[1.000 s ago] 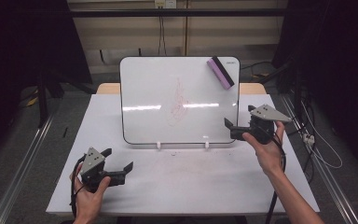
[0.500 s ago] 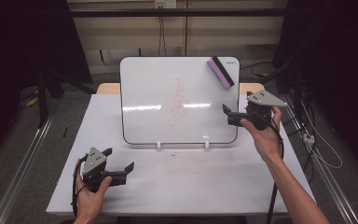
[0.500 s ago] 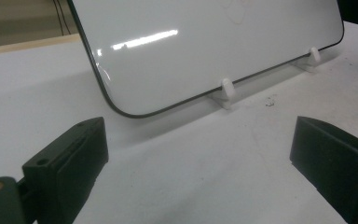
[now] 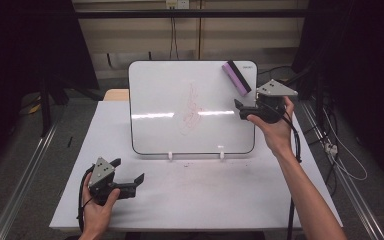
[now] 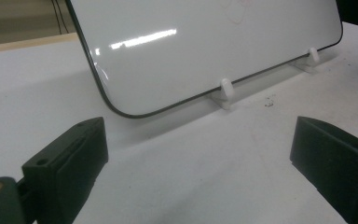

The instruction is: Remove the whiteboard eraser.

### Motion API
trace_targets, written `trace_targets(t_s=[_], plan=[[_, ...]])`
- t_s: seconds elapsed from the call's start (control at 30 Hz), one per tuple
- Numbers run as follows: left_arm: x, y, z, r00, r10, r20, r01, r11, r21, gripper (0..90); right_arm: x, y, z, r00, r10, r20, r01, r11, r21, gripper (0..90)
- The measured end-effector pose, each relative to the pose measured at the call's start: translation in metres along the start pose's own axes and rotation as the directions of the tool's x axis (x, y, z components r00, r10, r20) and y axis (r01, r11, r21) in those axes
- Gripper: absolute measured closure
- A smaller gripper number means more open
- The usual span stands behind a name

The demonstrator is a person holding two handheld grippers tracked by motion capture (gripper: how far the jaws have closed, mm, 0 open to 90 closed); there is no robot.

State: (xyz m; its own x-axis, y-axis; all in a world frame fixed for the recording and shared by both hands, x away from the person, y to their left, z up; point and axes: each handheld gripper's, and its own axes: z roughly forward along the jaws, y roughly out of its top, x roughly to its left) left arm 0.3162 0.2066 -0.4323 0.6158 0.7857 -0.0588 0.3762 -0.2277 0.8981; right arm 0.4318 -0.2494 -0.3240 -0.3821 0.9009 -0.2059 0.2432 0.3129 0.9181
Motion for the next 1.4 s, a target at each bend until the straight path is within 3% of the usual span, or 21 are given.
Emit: trace_targets(t_s=[0.27,0.33,0.5,0.67,1.03,1.4], plan=[[-0.002,0.001,0.002,0.9997,0.022,0.008,-0.022,0.9997,0.006,3.9,0.003,0.009,0.015,0.9938,-0.088,0.067,0.087,0.9960,0.021,36.4],[-0.001,0.001,0.002,0.9997,0.025,0.006,-0.025,0.9997,0.006,3.9,0.004,0.010,0.016,0.9924,-0.100,0.072,0.098,0.9948,0.027,38.0],[0.000,0.001,0.002,0.9997,0.024,0.006,-0.024,0.9997,0.008,3.9,0.004,0.011,0.022,0.9883,-0.126,0.086,0.122,0.9912,0.053,53.2],[0.001,0.000,0.001,0.9999,0.015,0.002,-0.015,0.9999,0.004,3.9,0.006,0.014,0.023,0.9846,-0.151,0.088,0.145,0.9872,0.066,62.5],[0.004,0.000,0.000,0.9999,0.006,-0.012,-0.006,0.9999,0.010,3.8,0.010,0.015,0.023,0.9791,-0.168,0.114,0.160,0.9840,0.078,65.0],[0.006,0.000,-0.001,0.9998,-0.005,-0.018,0.005,1.0000,0.006,3.8,0.008,0.013,0.021,0.9831,-0.150,0.104,0.145,0.9877,0.060,66.0]])
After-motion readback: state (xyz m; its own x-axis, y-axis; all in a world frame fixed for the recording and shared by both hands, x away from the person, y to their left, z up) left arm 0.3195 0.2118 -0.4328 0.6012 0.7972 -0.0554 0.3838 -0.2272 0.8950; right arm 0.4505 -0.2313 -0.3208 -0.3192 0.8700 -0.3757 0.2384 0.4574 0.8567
